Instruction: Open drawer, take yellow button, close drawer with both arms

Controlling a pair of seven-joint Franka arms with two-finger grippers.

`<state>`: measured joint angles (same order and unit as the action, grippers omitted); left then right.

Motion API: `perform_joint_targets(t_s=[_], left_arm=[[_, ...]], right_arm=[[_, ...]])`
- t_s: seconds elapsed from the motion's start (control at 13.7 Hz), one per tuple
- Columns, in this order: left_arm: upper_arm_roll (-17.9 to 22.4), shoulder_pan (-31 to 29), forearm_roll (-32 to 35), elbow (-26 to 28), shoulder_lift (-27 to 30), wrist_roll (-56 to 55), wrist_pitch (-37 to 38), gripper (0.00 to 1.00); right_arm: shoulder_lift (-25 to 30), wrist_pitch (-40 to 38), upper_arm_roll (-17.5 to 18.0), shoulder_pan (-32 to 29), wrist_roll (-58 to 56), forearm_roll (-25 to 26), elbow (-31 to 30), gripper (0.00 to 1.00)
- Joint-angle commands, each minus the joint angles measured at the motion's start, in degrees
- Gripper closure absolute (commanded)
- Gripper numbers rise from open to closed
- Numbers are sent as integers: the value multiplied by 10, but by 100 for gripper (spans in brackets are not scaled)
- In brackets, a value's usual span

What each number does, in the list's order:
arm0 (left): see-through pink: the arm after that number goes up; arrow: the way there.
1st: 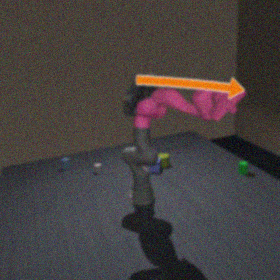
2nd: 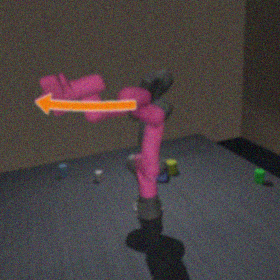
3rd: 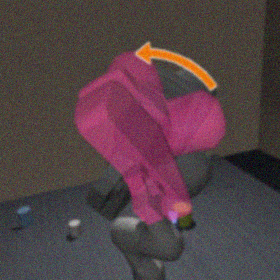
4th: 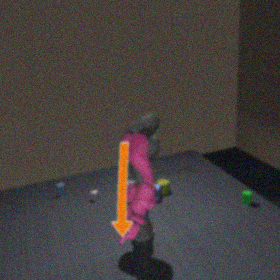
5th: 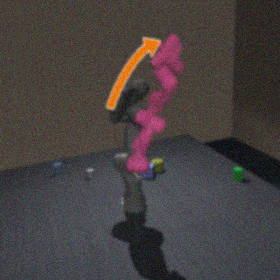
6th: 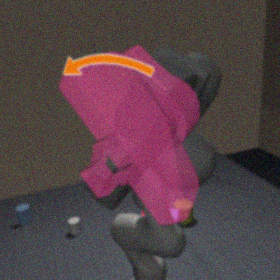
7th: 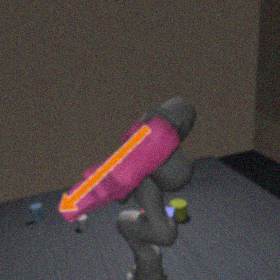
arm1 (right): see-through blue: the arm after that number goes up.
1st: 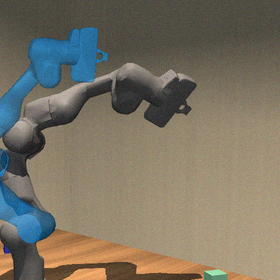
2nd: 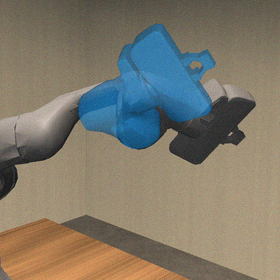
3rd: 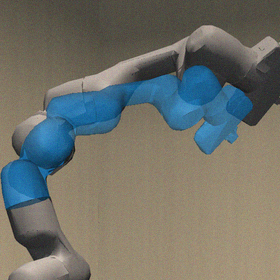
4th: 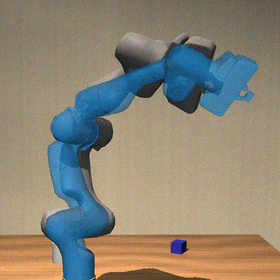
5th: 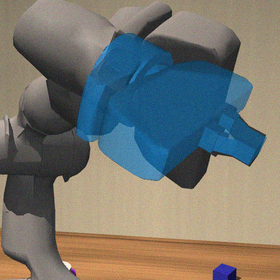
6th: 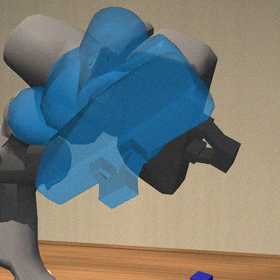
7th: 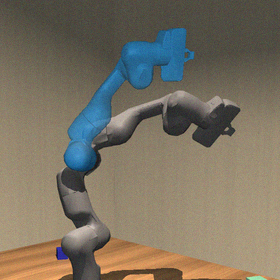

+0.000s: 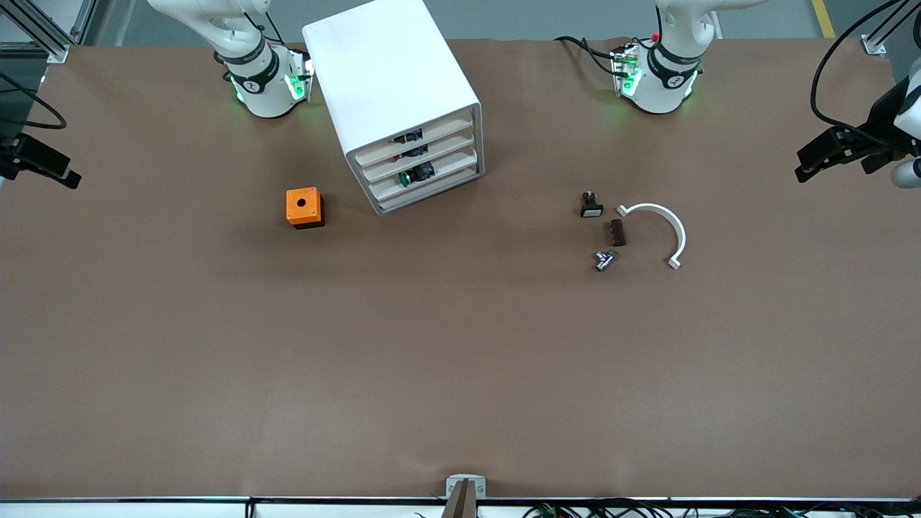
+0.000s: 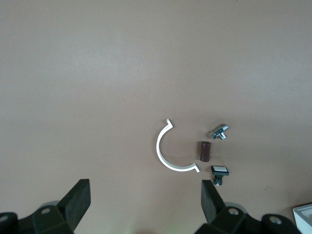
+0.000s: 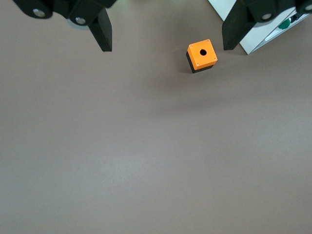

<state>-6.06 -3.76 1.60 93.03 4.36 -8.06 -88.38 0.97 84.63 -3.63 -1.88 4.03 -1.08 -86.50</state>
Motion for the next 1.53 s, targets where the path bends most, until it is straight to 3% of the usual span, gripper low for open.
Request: perform_joint_targets(t_s=[0.0, 0.51, 1.09, 1.46], left_arm=[[-4, -1, 10, -15, -10, 8, 15, 0], [-5, 4, 1, -27, -70, -4, 15, 0], [-8, 41, -79, -29, -216, -176, -36, 0], [-9, 69, -89, -83, -320, -242, -50, 0]], right_arm=[[2, 2, -5, 7, -10, 6, 1, 0], [6, 12, -2, 12, -16, 24, -5, 0], [7, 12, 0, 13, -15, 19, -7, 0], [7, 12, -3, 17, -16, 19, -8, 0]])
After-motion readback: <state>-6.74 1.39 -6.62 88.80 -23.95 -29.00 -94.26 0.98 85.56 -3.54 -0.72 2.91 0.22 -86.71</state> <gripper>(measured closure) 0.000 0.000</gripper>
